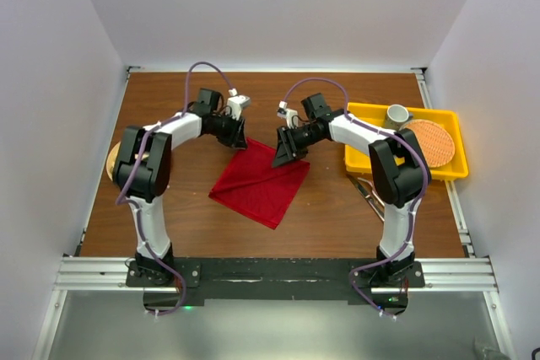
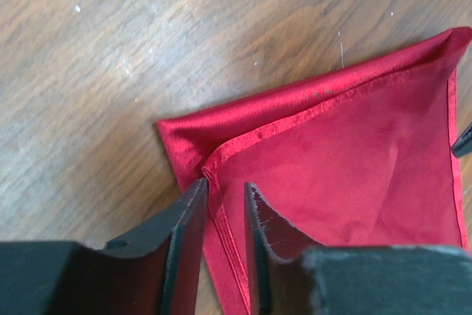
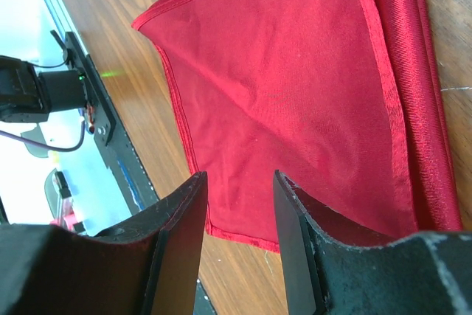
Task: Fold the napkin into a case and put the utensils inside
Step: Smooth out the upper triangle-folded napkin at the center of the board.
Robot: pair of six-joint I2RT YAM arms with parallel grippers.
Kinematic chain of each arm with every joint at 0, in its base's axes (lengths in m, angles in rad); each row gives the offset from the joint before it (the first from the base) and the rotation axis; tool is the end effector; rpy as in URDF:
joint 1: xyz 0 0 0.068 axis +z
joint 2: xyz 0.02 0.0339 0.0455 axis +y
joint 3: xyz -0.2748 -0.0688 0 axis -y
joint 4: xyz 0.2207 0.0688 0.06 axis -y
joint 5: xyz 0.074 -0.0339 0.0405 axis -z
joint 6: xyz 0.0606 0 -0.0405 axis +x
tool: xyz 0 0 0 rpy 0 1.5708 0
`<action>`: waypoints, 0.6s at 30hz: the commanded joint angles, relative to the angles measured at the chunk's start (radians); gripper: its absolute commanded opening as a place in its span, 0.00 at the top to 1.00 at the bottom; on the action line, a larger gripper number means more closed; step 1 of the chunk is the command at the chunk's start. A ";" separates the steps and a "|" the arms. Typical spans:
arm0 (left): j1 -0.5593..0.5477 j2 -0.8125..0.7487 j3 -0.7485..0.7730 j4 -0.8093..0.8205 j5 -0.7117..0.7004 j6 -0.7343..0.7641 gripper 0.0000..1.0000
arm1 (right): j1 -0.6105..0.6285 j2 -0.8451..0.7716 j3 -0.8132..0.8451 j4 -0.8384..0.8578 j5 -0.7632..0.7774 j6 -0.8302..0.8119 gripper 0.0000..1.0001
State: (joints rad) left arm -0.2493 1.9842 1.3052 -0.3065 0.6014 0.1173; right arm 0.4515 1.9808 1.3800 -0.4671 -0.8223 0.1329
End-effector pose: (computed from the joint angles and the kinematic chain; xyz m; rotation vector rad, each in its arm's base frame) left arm 0.3872 -0.1340 0.1699 0.6804 2.3981 -0.8173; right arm 0.3415 0.2149 0.1893 -0.7037 2.5345 1.2848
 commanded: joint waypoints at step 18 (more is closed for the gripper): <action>-0.013 0.085 0.155 -0.042 -0.029 0.028 0.88 | 0.000 0.030 0.063 0.004 -0.026 -0.026 0.54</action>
State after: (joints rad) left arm -0.2634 2.0724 1.4334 -0.3328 0.5671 0.1230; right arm 0.4515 2.0064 1.4082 -0.4805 -0.8295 0.1127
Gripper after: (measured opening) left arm 0.078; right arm 0.453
